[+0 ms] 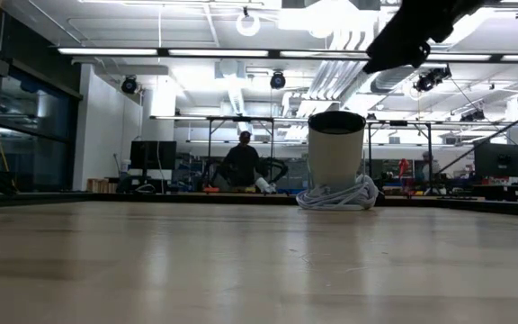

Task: Pick & Place Office items
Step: Return to Home Position

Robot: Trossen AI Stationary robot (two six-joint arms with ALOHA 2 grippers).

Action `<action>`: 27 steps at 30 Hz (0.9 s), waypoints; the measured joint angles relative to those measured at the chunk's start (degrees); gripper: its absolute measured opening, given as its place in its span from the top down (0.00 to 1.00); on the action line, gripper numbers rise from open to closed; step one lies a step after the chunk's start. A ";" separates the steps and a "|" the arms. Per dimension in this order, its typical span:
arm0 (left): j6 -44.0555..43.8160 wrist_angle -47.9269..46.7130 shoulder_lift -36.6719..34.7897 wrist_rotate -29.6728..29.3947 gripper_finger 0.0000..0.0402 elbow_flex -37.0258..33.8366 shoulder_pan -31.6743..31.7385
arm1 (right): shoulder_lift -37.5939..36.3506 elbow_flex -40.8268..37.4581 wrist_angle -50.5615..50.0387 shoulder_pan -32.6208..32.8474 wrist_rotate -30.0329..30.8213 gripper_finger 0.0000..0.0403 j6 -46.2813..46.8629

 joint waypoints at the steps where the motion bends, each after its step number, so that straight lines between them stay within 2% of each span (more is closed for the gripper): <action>1: 0.01 -0.02 0.01 -0.01 0.21 0.00 -0.02 | -1.43 -1.46 1.16 -0.13 0.04 0.46 -0.13; 8: 0.00 -0.02 0.00 -0.02 0.21 0.00 0.00 | -10.42 -11.02 7.57 -0.87 0.43 0.46 4.23; 15: 0.00 0.00 0.01 -0.01 0.21 0.00 -0.01 | -20.17 -19.63 9.32 -0.87 0.62 0.46 4.96; 21: 0.02 -0.02 0.02 0.00 0.21 0.00 -0.02 | -29.95 -28.02 19.99 -0.87 0.16 0.46 -4.06; 27: 0.00 -0.02 0.01 0.00 0.21 0.00 0.00 | -37.71 -35.16 22.85 -0.87 0.86 0.46 -6.58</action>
